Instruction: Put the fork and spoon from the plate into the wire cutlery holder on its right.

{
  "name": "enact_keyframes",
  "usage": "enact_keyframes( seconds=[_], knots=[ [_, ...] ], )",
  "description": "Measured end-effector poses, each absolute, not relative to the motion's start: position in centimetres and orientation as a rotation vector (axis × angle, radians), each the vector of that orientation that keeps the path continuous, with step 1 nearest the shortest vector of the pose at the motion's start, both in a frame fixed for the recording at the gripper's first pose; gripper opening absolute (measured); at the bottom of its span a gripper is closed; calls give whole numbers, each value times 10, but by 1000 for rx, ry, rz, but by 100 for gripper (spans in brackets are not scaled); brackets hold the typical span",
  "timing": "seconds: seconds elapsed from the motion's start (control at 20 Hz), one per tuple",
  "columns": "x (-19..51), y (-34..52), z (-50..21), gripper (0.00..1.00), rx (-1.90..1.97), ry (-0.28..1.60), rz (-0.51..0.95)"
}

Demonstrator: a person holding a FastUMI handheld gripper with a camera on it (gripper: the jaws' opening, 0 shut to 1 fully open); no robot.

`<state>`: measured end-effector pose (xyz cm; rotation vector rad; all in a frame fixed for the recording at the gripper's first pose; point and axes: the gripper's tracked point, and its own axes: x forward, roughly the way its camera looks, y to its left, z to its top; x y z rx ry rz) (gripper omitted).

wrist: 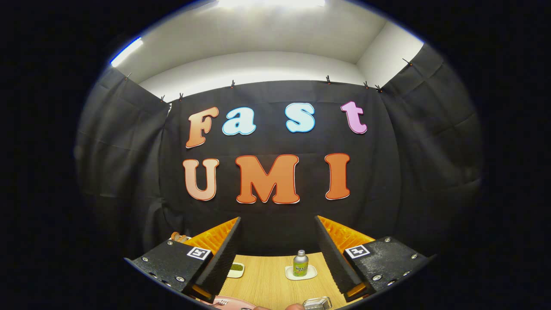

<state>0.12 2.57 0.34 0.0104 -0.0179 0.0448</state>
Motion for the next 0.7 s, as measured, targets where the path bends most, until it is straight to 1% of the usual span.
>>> enact_keyframes(
  seconds=[0.15, 0.3, 0.55, 0.7],
  knots=[
    [4, 34, -9, 97, 24, 18, 49],
    [3, 48, -34, 98, 15, 103, 75],
    [-3, 82, -90, 98, 59, 287, 148],
    [-14, 96, -139, 98, 83, 440, 155]
  ],
)
